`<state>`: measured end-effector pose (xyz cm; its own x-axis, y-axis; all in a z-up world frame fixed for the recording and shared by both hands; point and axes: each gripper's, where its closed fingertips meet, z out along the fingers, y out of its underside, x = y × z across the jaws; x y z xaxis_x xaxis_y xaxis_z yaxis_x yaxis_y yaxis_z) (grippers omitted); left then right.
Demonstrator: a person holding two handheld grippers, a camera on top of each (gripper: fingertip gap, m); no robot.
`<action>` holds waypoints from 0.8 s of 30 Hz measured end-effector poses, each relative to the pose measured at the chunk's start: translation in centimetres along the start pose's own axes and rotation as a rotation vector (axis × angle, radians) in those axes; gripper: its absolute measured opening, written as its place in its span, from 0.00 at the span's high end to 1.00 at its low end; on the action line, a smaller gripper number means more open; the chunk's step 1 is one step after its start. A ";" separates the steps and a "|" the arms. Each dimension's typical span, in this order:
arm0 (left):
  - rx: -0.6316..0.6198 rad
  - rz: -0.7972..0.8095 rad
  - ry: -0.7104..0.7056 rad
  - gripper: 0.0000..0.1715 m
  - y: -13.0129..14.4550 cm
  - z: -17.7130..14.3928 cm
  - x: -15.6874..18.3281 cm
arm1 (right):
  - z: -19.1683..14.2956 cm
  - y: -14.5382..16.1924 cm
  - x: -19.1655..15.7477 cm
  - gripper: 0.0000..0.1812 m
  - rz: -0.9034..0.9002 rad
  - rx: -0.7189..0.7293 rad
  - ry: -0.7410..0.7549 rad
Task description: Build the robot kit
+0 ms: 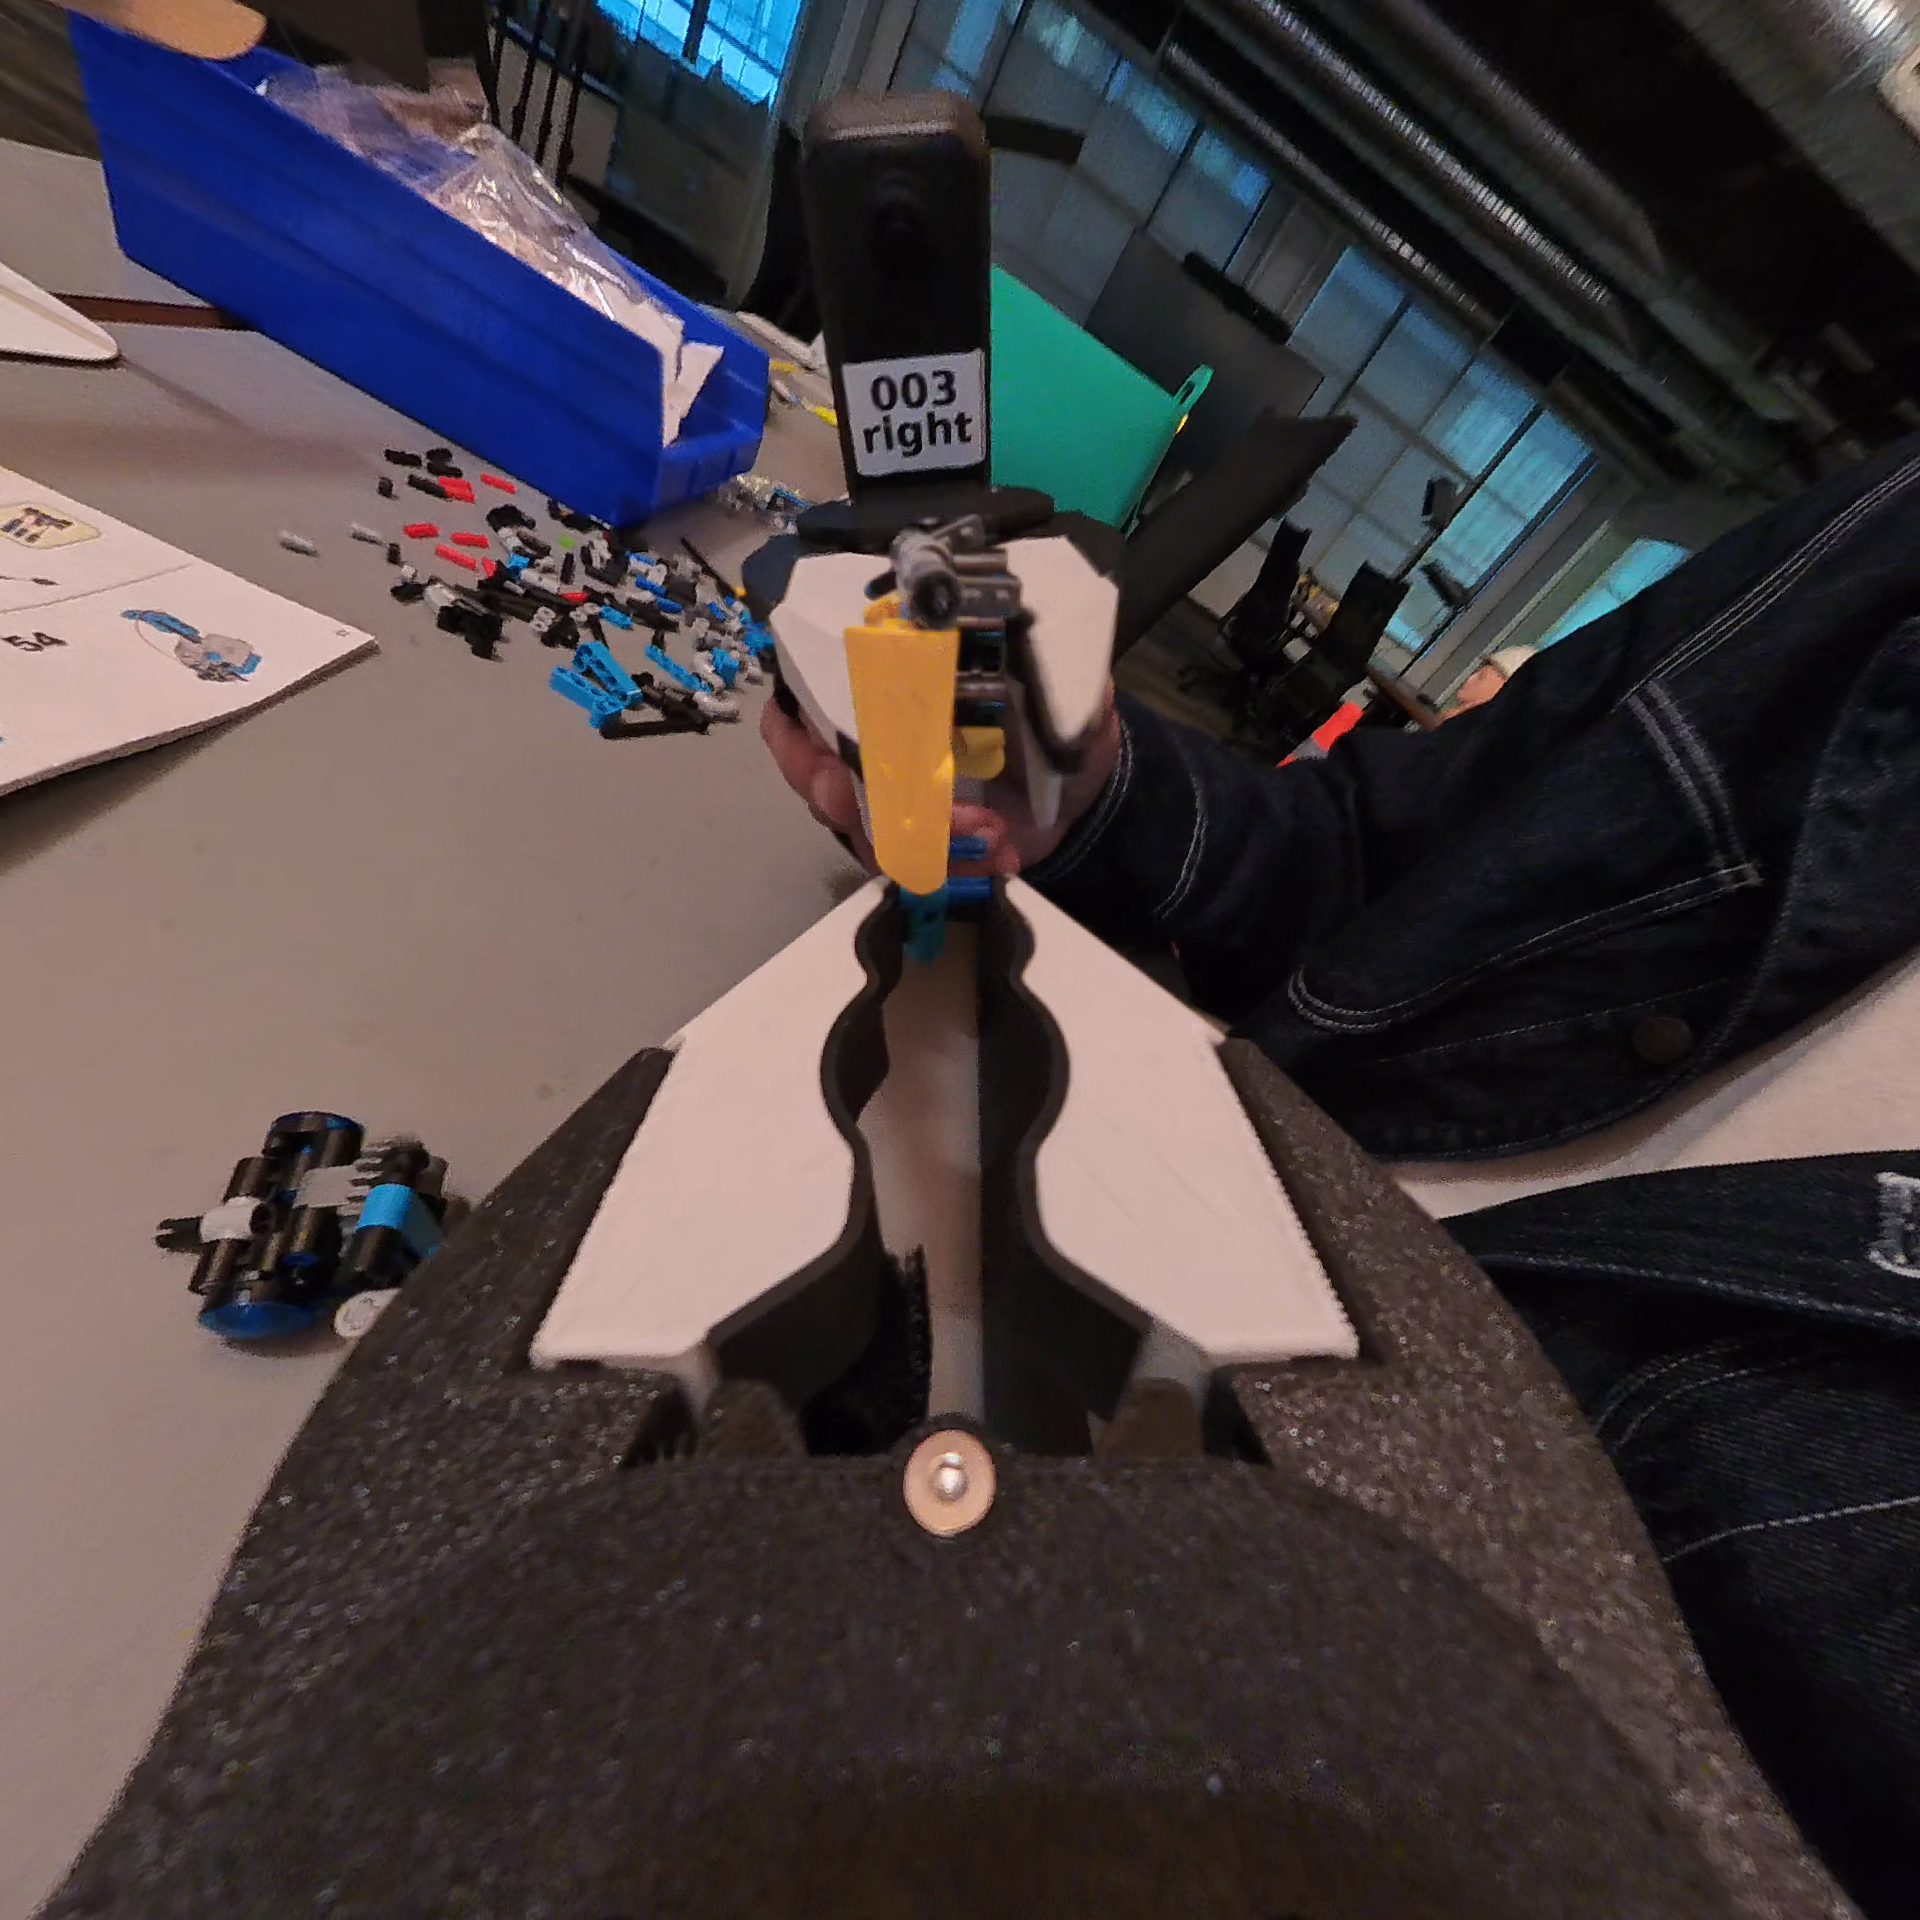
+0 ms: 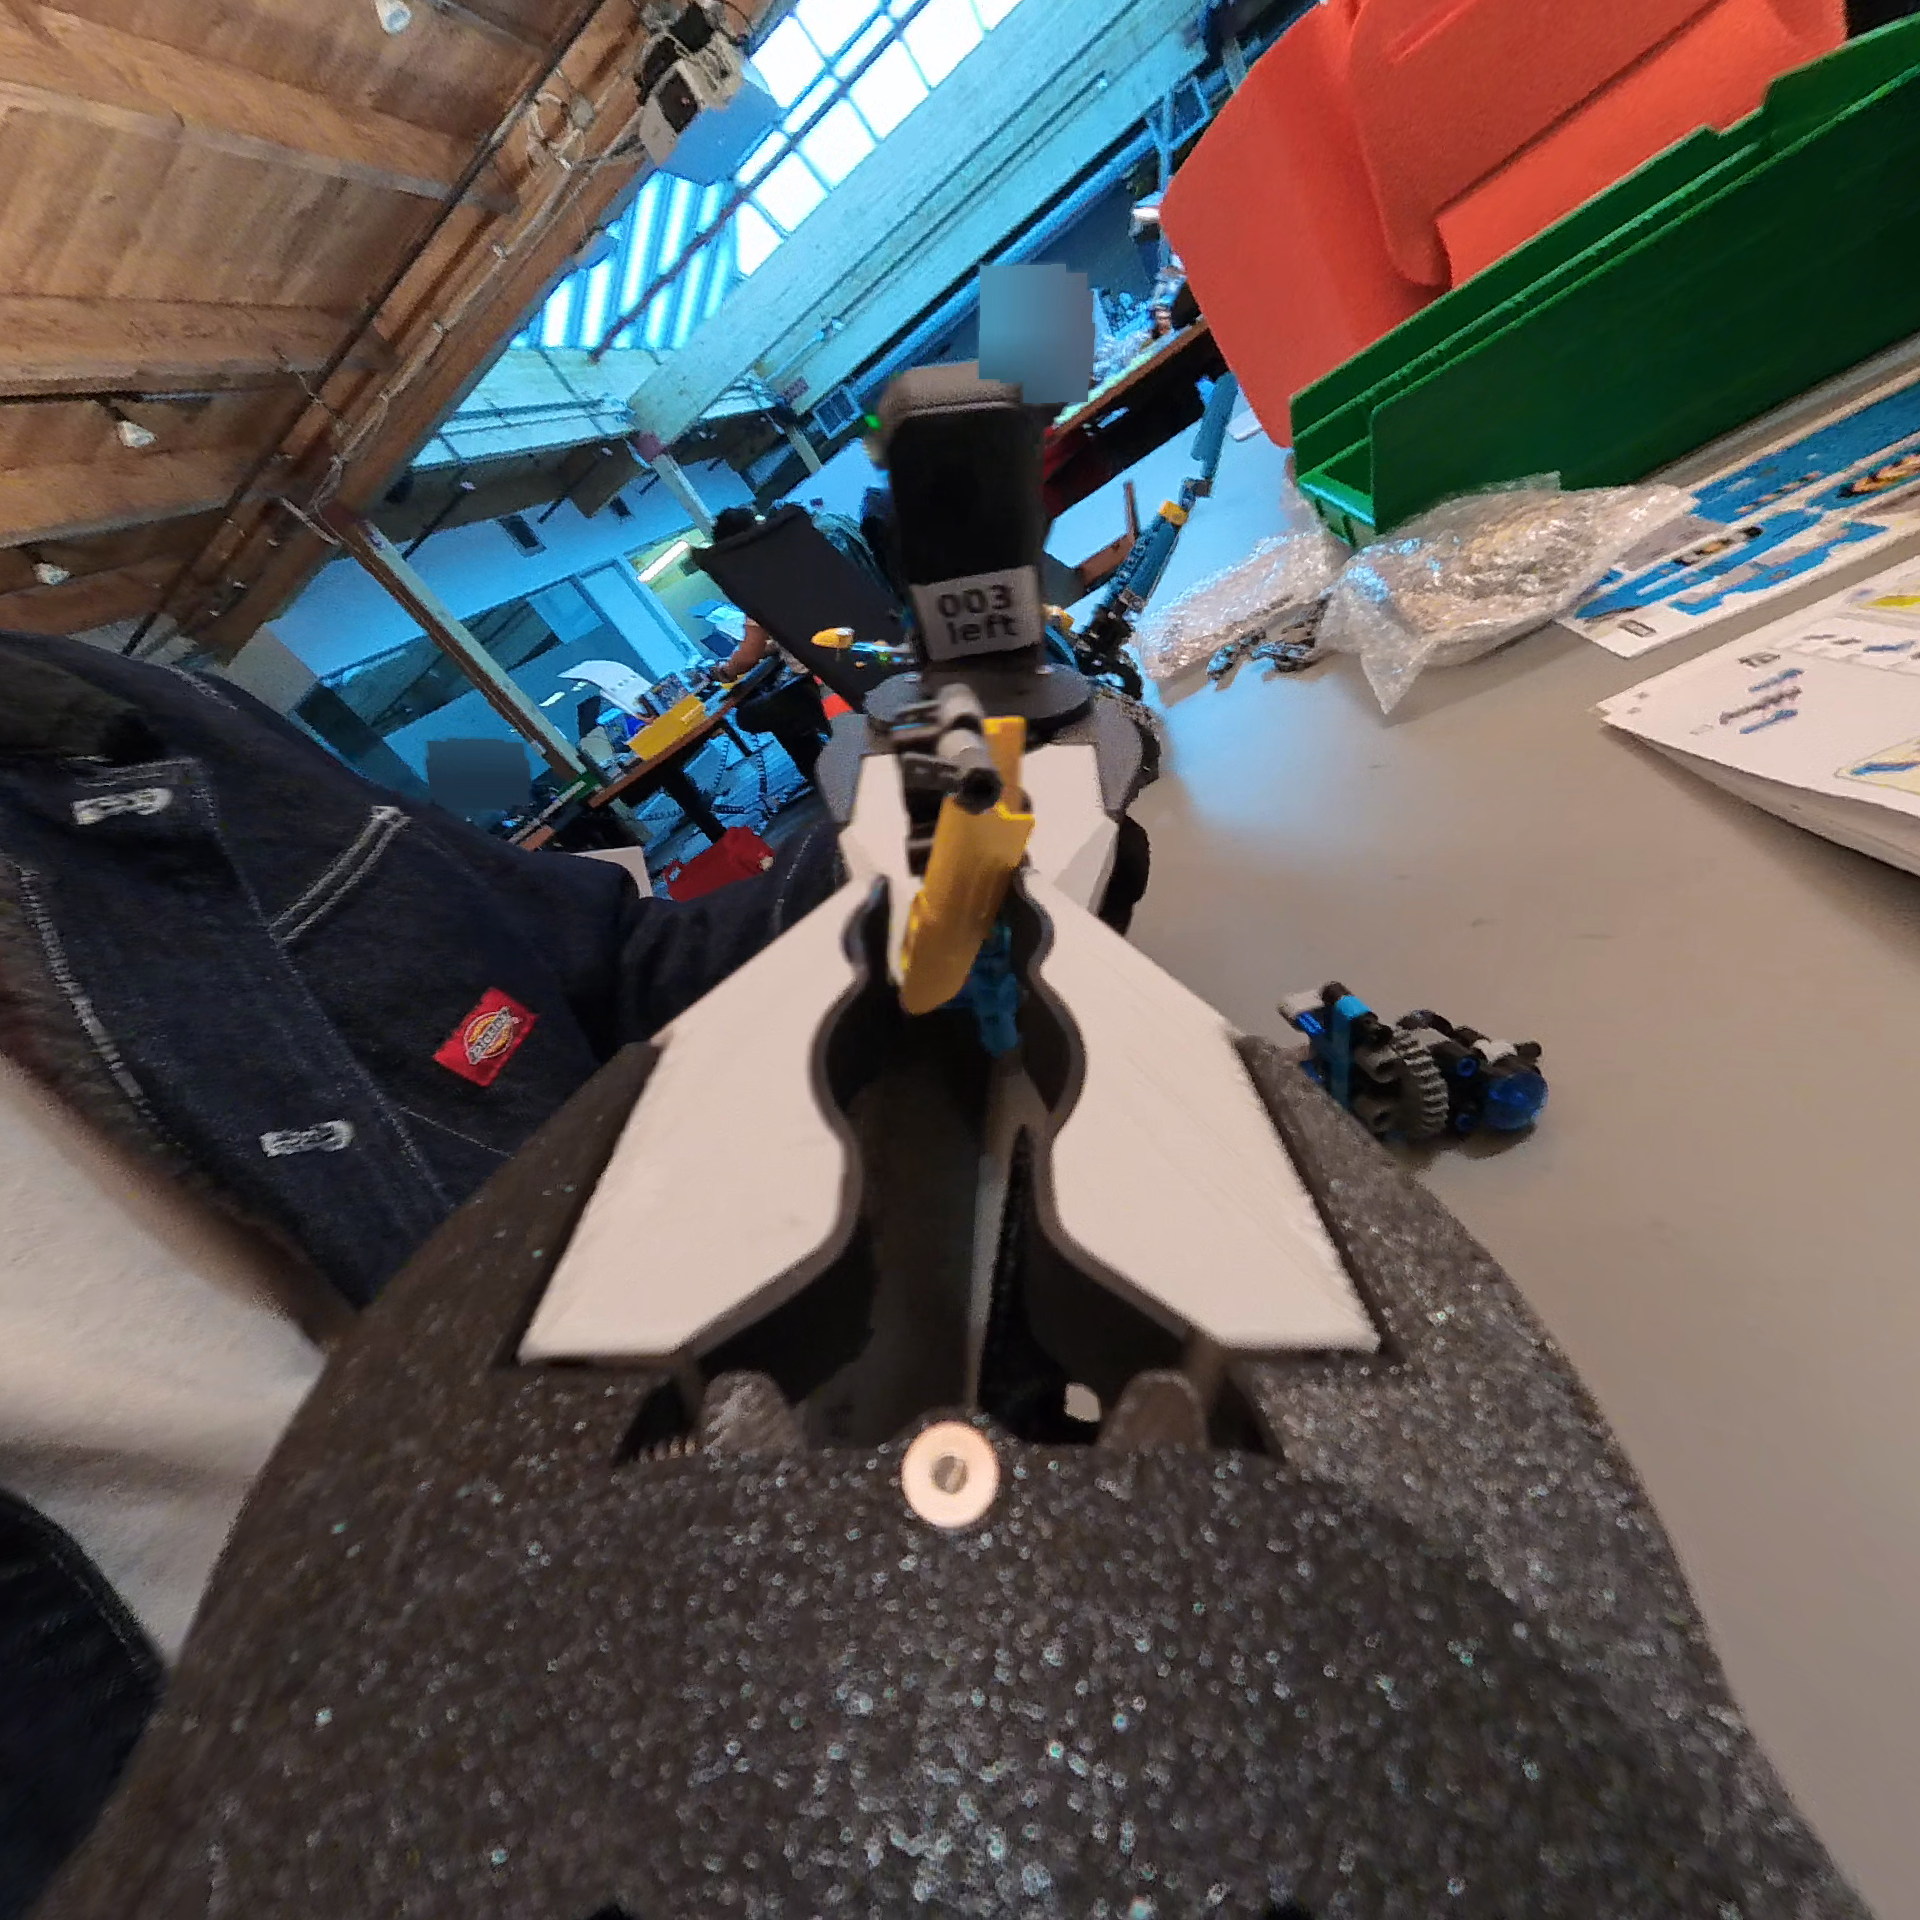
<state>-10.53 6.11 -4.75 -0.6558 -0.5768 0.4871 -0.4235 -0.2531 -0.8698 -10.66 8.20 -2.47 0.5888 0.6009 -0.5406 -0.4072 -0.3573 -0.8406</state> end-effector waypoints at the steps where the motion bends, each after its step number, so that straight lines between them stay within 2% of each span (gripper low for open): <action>1: 0.013 -0.019 0.019 0.91 -0.2 -0.2 0.1 | -0.2 -0.4 -0.4 0.83 0.001 0.014 -0.029; 2: 0.026 -0.045 0.053 0.91 -0.4 -0.3 0.5 | -0.6 -1.2 -0.7 0.79 0.008 0.058 -0.054; 4: 0.044 -0.086 0.129 0.91 -0.7 -0.5 1.4 | -1.5 -2.8 -1.0 0.80 0.031 0.148 -0.096; 10: -0.001 -0.084 0.132 0.91 0.1 0.3 1.7 | -1.4 -2.3 -1.0 0.94 0.040 0.120 -0.118; 18: 0.002 -0.067 0.041 0.91 0.1 0.3 0.3 | -1.6 -2.2 0.7 0.95 -0.154 0.091 0.119; 24: 0.003 -0.083 0.042 0.91 0.1 0.4 0.1 | -1.6 -2.3 1.0 0.95 -0.184 0.091 0.159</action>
<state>-10.42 5.74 -4.81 -0.6441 -0.5207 0.5603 -0.4759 -0.3007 -0.8265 -8.06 8.51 -1.12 0.7582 0.5272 -0.3837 -0.3401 -0.1823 -0.9225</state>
